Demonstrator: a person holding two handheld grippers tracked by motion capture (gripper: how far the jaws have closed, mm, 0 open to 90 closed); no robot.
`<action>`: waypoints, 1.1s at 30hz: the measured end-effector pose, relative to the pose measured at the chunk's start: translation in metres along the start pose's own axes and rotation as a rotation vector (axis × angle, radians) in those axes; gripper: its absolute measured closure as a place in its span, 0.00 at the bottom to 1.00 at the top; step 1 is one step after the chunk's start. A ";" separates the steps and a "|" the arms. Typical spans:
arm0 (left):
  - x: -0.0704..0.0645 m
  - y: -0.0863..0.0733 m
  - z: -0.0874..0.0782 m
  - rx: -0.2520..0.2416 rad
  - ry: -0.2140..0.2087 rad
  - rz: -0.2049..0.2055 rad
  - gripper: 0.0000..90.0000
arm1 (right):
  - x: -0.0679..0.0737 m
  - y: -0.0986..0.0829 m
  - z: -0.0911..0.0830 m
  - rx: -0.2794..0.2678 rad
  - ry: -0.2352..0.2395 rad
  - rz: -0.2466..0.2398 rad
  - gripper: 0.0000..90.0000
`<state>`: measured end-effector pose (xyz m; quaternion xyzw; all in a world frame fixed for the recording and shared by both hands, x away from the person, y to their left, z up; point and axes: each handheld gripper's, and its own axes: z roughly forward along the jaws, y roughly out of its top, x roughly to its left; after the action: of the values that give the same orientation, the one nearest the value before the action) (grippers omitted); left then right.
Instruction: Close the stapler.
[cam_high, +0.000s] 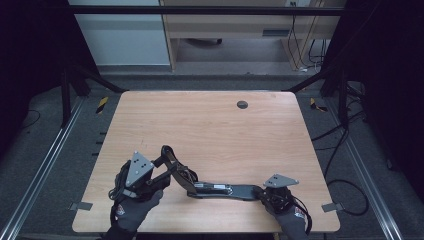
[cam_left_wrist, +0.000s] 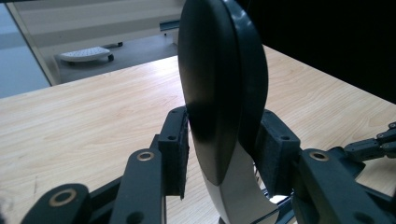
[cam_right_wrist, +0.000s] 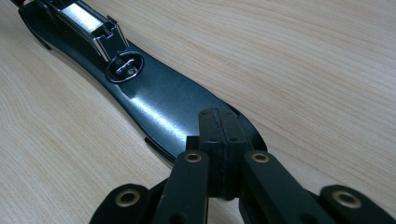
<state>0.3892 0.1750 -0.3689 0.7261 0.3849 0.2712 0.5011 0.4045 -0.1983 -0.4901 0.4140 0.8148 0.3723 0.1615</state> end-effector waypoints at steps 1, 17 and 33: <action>-0.001 0.001 0.001 0.003 -0.001 0.007 0.65 | 0.000 0.000 0.000 -0.001 0.001 0.001 1.00; -0.010 0.005 0.005 0.011 -0.006 0.027 0.66 | -0.001 0.000 0.000 -0.004 0.002 -0.002 1.00; -0.016 0.007 0.007 0.011 0.002 0.044 0.66 | -0.001 -0.001 0.000 -0.004 0.004 -0.006 1.00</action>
<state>0.3878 0.1570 -0.3653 0.7368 0.3708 0.2807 0.4908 0.4049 -0.1995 -0.4907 0.4103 0.8157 0.3744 0.1618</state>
